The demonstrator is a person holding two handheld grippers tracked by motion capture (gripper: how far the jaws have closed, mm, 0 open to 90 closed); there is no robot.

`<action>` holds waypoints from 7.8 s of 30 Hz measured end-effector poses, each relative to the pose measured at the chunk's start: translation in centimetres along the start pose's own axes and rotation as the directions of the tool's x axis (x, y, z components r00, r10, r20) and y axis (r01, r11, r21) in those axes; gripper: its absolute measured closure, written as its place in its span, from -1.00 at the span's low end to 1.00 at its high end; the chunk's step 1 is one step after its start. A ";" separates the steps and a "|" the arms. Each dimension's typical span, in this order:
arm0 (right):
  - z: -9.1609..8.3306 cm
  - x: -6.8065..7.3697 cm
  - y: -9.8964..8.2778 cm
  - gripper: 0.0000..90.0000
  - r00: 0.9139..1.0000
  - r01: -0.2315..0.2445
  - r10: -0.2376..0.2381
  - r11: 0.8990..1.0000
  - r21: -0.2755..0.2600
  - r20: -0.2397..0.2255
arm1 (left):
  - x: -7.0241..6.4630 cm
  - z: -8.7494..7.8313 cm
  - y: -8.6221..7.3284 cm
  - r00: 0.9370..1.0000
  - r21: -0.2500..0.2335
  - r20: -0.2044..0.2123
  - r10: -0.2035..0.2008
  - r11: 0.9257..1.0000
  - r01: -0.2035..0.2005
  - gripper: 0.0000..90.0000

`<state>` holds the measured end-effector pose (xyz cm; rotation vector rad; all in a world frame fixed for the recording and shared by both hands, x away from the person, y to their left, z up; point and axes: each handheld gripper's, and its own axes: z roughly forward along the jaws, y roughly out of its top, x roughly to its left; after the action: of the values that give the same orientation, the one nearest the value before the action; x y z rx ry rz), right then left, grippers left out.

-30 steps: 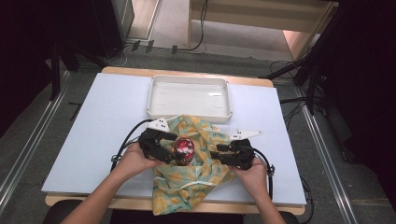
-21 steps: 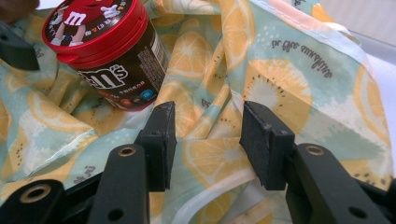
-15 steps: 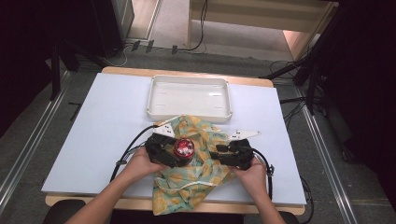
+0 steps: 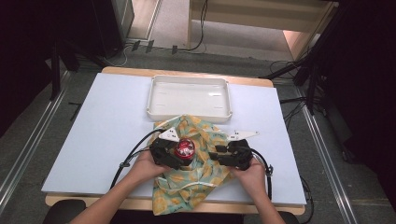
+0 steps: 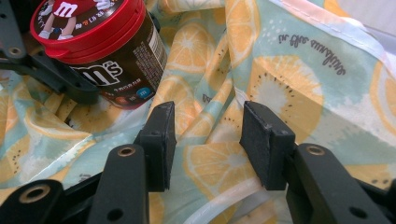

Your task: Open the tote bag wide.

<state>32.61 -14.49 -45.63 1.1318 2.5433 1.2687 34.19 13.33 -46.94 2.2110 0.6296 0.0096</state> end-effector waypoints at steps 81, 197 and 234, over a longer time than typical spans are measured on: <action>1.8 1.8 1.2 0.19 0.995 0.081 -0.082 0.997 -0.016 -0.049 | -0.7 -9.7 2.5 0.985 -0.015 -0.149 -0.084 0.996 0.083 -0.43; 1.6 2.2 0.7 0.15 0.999 0.040 -0.041 0.999 -0.018 -0.011 | 15.9 -1.0 6.8 0.933 0.040 -0.349 -0.083 0.994 0.103 -0.45; 1.4 1.8 0.4 -0.04 0.999 0.034 -0.034 0.999 0.004 -0.041 | 13.4 -6.6 6.0 0.940 -0.030 -0.257 -0.225 0.974 0.225 -0.15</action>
<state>32.08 -12.26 -45.78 1.0695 2.5841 1.2922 47.12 20.75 -40.84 2.1425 1.0254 0.1833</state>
